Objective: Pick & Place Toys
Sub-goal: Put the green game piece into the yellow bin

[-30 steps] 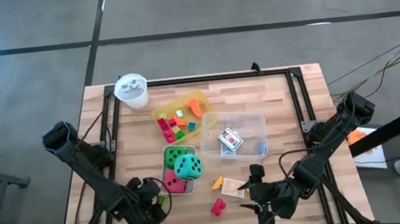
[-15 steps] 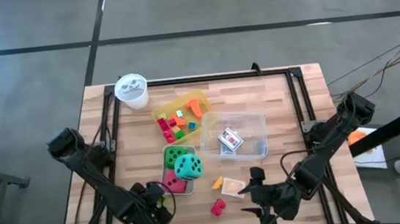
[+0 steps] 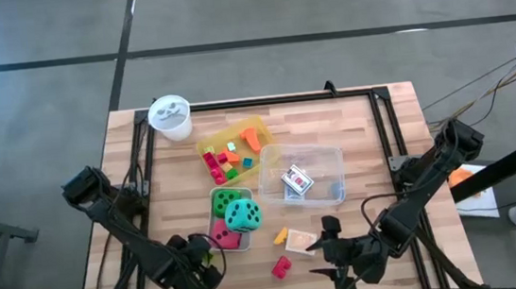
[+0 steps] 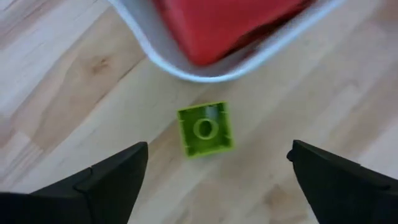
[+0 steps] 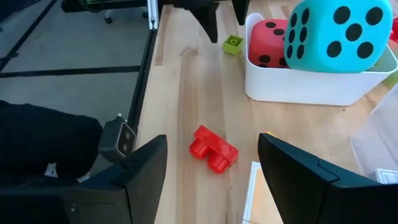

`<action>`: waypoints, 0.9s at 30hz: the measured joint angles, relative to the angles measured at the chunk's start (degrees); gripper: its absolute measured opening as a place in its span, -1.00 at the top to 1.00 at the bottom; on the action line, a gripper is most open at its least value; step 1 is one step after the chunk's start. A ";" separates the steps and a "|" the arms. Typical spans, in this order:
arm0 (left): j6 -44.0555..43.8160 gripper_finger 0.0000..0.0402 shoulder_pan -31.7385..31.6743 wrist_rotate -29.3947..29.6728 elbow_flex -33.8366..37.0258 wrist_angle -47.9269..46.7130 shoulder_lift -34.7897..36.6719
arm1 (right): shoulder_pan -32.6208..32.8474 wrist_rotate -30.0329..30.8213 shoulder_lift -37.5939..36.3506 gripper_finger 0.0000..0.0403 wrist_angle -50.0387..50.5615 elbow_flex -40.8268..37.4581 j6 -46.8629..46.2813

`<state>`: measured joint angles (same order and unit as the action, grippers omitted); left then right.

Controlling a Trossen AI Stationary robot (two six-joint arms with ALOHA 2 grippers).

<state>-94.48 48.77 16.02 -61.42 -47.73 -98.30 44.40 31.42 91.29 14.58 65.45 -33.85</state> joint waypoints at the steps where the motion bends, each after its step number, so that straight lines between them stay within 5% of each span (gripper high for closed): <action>1: -1.03 -0.89 0.00 -0.11 0.79 0.51 0.00 | 0.00 0.01 0.00 -0.22 -0.04 0.00 0.08; 12: -4.39 -0.79 -0.99 0.94 11.33 17.38 0.46 | 0.00 -0.24 0.00 -0.22 -0.39 0.31 7.56; 27: -6.07 -0.79 -1.38 -0.84 10.04 14.94 0.00 | -0.15 -0.44 0.00 -0.22 -3.12 0.87 16.09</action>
<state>-100.56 47.39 15.17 -51.38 -32.79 -98.30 44.25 30.98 91.29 11.46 66.32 -17.76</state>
